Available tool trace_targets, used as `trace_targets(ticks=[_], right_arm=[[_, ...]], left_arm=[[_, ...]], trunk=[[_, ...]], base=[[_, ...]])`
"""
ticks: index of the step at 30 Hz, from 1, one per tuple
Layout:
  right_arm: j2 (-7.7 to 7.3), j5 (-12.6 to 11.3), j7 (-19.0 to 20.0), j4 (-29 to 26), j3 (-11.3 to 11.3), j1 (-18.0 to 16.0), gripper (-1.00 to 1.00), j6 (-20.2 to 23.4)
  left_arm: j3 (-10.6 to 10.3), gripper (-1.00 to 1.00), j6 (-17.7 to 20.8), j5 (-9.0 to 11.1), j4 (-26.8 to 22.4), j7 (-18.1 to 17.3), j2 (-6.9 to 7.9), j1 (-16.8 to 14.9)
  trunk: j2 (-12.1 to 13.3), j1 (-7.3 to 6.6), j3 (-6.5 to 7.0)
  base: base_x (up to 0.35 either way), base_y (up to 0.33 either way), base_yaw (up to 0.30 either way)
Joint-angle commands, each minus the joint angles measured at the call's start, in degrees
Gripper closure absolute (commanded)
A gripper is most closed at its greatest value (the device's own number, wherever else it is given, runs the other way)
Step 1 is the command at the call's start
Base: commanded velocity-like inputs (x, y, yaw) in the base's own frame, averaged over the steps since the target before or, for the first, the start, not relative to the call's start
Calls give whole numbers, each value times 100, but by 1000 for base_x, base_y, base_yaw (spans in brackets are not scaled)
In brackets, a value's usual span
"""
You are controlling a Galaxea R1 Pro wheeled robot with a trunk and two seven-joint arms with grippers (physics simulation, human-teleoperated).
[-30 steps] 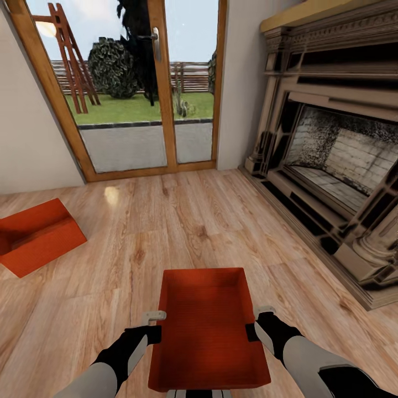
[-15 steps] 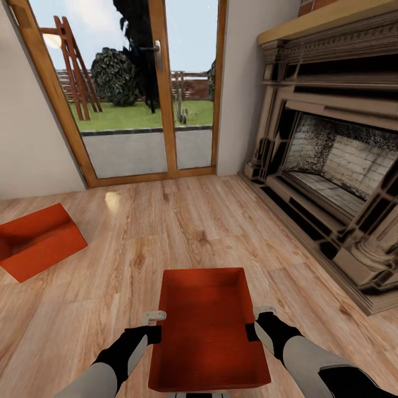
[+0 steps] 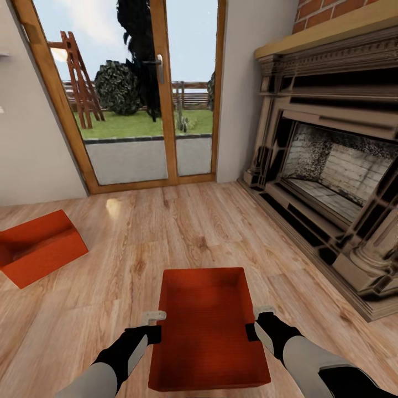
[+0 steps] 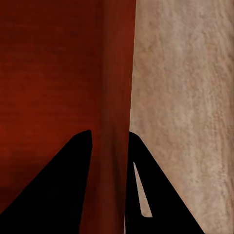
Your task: Move the two storage containers from the living room to the garage. In the garage, place one container on the floor and stack the other container on top of it (either order is fine).
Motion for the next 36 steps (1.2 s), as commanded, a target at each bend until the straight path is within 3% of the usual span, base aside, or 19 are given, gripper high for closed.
trace_targets(ticks=[1,36], right_arm=[[-3,124,-18,-12,55,-2,100,54],[-5,115,31,-21,55,-2,100,45]], left_arm=[[35,100,37,-46,-14,25,-2,2],[44,100,39,-46,-10,25,-2,2]], trunk=[[-2,-1,-5],[-2,-1,-5]], base=[[0,0,0],[0,0,0]])
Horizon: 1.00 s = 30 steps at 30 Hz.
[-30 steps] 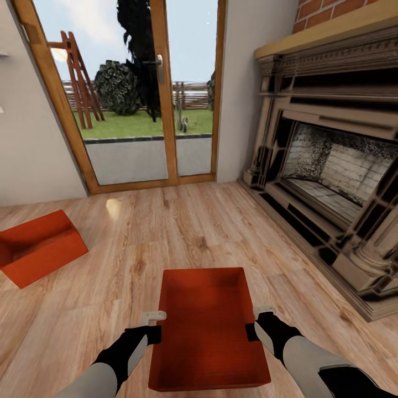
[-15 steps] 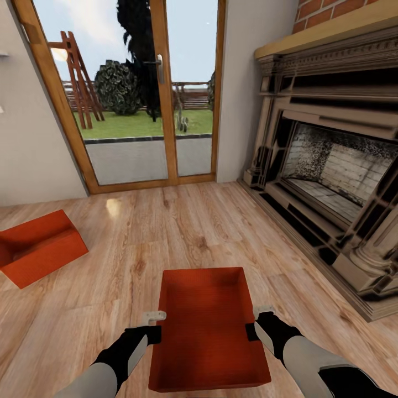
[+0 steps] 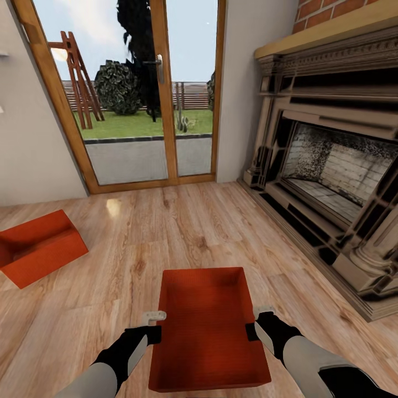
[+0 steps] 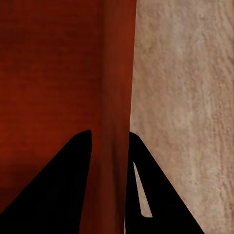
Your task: Move the two storage containers from the living room to the garage. In the garage, place one container on the floor and stack the other container on top of it (either order is fine).
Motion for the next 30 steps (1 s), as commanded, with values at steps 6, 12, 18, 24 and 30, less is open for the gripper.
trace_targets(ticks=[6,12,18,24,30], right_arm=[[-1,27,-5,-9,77,-1,100,44],[0,27,-4,-9,78,-1,100,44],[-2,27,-3,-9,78,-1,100,44],[-2,27,-3,-9,78,-1,100,44],[-2,27,-3,-9,77,-1,100,44]], left_arm=[[37,100,36,-55,-18,25,-2,-2],[37,100,37,-55,-16,25,-2,-1],[37,100,36,-55,-15,25,-2,-2],[37,100,35,-55,-19,25,-2,-1],[37,100,35,-55,-19,25,-2,-2]], trunk=[[-2,-1,-5],[-2,-1,-5],[-2,-1,-5],[-2,-1,-5],[-2,-1,-5]], base=[[0,0,0],[0,0,0],[0,0,0],[0,0,0],[0,0,0]])
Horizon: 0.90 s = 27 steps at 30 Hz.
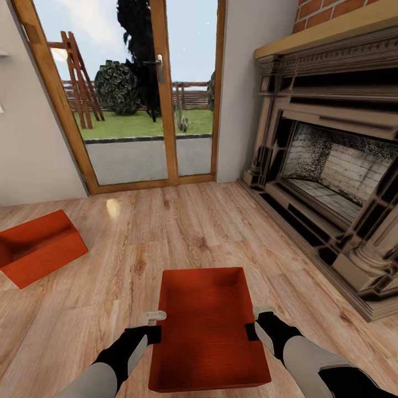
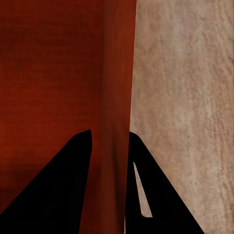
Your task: Move the two storage containers from the living room to the garage. In the garage, place one container on the floor and stack the other container on top of it (either order is fine).
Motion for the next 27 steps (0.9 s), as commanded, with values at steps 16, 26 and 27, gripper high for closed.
trace_targets(ticks=[16,26,27], right_arm=[[-8,25,-12,-9,68,-2,100,44],[-5,25,-12,-9,67,-2,100,44],[-6,25,-14,-9,67,-2,100,44]], left_arm=[[37,100,39,-51,-14,25,-2,-1],[37,100,40,-50,-14,25,-2,0],[37,100,39,-51,-14,25,-2,0]], trunk=[[9,-22,172],[100,-87,386],[140,-108,404]], base=[[0,0,0],[0,0,0],[0,0,0]])
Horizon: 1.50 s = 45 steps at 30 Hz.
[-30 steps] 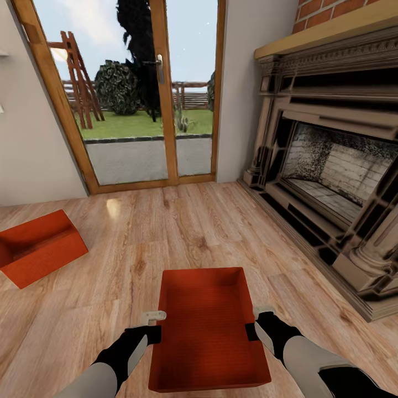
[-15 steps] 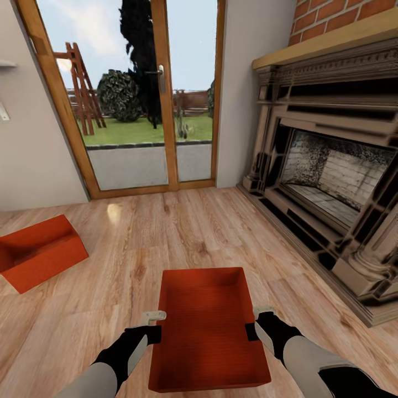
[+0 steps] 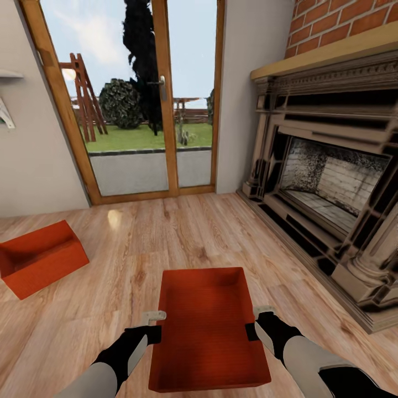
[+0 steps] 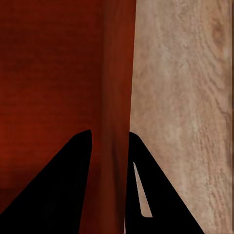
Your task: Move the two storage containers from the living room to the garage. In the garage, place one container on the floor and stack the other container on top of it (either order is fine).
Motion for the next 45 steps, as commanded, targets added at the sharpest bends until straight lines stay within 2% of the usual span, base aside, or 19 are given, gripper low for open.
trace_targets(ticks=[1,10,21,32,37,45], right_arm=[[-1,44,-15,-10,53,-1,100,46],[-4,44,-12,-10,53,-1,100,46],[-1,44,-12,-10,53,-1,100,46],[2,44,-11,-25,53,-1,100,38],[3,44,-11,-27,53,-1,100,38],[6,44,-11,-27,55,-1,100,37]], left_arm=[[37,100,37,-52,-14,25,-2,0],[37,100,35,-47,-15,25,-2,3],[37,100,36,-47,-15,25,-2,1],[37,100,35,-48,-15,25,-2,2],[37,100,36,-50,-15,25,-2,2],[37,100,35,-47,-15,25,-2,1]], trunk=[[40,-24,13],[80,-46,31],[521,-287,229],[521,-287,229],[721,-397,318],[721,-397,318]], base=[[0,0,0],[0,0,0],[0,0,0],[0,0,0],[0,0,0],[0,0,0]])
